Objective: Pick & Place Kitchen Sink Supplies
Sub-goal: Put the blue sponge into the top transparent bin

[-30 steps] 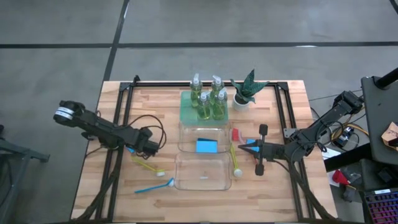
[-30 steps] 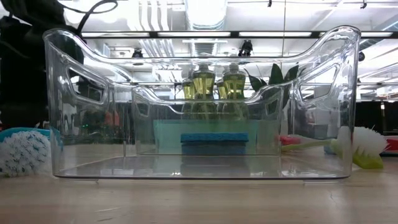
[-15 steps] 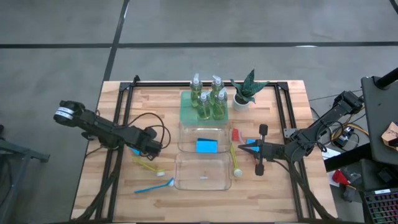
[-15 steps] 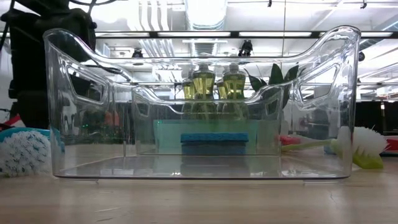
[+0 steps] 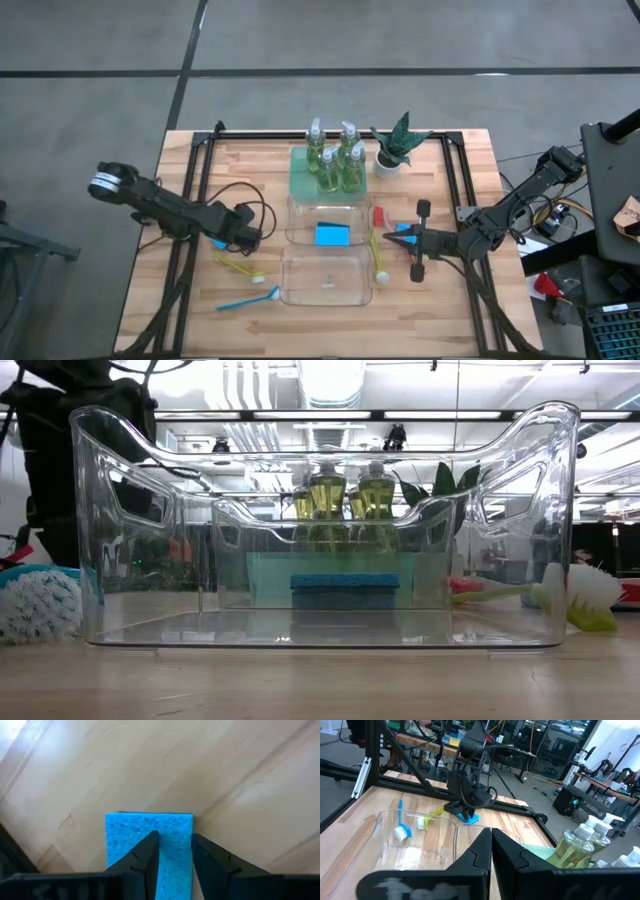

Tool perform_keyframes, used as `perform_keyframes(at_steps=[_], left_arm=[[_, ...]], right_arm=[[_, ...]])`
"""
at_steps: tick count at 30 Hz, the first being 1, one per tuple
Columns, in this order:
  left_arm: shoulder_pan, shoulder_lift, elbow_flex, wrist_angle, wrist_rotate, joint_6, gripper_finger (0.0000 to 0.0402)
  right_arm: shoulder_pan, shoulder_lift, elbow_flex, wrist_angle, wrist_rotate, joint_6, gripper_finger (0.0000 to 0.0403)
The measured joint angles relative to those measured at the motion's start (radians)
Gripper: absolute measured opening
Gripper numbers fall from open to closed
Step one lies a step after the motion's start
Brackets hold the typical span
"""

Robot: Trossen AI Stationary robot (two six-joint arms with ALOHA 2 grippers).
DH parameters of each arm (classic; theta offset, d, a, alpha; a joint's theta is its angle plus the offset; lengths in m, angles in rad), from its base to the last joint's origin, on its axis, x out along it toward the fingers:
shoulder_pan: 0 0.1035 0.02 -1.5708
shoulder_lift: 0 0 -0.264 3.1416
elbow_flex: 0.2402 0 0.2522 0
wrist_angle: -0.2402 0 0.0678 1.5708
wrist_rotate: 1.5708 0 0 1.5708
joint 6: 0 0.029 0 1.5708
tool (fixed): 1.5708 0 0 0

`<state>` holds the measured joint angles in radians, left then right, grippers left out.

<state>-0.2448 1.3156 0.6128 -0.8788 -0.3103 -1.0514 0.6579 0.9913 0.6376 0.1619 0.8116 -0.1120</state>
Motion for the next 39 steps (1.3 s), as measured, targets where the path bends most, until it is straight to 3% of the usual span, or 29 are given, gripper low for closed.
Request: perform_keyframes(at_steps=[13,22,26,33,39], left_arm=[[-0.001,0.035,-0.047,0.103,0.004,0.003,0.0111],[-0.001,0.036,-0.057,0.148,-0.014,0.109,0.0012],[-0.001,0.036,-0.054,0.159,-0.035,0.158,0.0009],[-0.001,0.026,0.045,0.084,-0.05,0.273,0.0002],[-0.001,0.026,0.191,-0.061,-0.133,0.34,0.0001]], right_arm=[[0.0,0.0,0.0,0.0,0.0,-0.001,0.0008],[0.0,0.0,0.0,0.0,0.0,0.0,0.0008],[0.0,0.0,0.0,0.0,0.0,0.0,0.0008],[0.0,0.0,0.0,0.0,0.0,-0.003,0.0008],[0.0,0.0,0.0,0.0,0.0,-0.003,0.0008]])
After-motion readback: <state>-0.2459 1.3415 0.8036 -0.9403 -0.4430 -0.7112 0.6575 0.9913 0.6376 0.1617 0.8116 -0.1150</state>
